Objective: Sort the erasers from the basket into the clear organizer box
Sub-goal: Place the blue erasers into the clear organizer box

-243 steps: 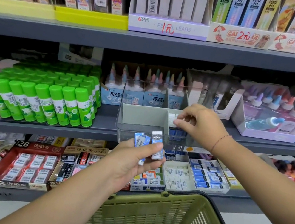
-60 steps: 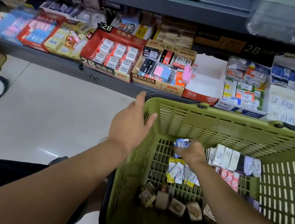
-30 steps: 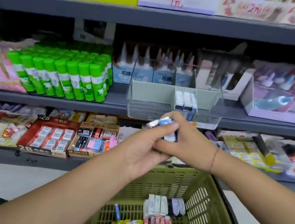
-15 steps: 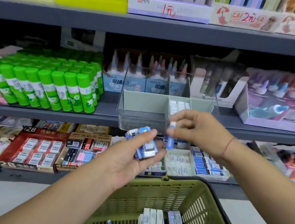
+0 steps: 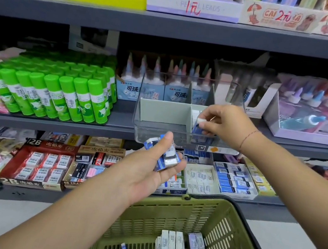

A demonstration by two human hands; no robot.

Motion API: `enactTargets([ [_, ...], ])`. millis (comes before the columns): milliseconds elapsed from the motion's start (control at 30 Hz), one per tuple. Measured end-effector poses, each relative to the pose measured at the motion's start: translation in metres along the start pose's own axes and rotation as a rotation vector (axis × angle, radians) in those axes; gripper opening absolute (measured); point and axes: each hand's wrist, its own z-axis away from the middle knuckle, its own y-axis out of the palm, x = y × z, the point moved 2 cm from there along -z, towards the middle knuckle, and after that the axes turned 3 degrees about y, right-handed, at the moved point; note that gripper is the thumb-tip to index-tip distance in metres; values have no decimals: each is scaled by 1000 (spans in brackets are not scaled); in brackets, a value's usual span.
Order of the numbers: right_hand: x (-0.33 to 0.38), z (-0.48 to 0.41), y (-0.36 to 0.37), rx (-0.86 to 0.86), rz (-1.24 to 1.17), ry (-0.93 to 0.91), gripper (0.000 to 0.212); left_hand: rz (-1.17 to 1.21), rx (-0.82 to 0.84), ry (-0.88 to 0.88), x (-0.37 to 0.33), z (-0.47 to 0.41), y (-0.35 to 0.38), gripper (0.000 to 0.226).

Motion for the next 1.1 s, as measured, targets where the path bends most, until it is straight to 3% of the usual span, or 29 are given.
enactTargets([
  [100,2,1,6,-49,167,-63,7,8,40,-13,0,2,1,48],
  [233,1,2,9,-124,88,6,11,8,70,-52,4,4,3,30],
  [367,2,5,9,-129,203,-53,5,18,98,-70,6,5,3,35],
  [533,8,22,6,-122,274,-102,16,2,119,-48,8,6,3,36],
  [600,18,34,7,-113,100,-75,18,-6,101,-38,10,4,2,31],
  [700,36,59,19,97,-409,94,31,-16,82,-16,10,3,-1,14],
  [767,41,70,31,188,-617,204,26,-44,84,1,11,3,-1,9],
  [933,41,74,45,218,-825,419,15,11,76,20,14,2,-1,22],
  [1100,38,75,48,123,-854,419,15,4,-1,15,13,2,0,7],
])
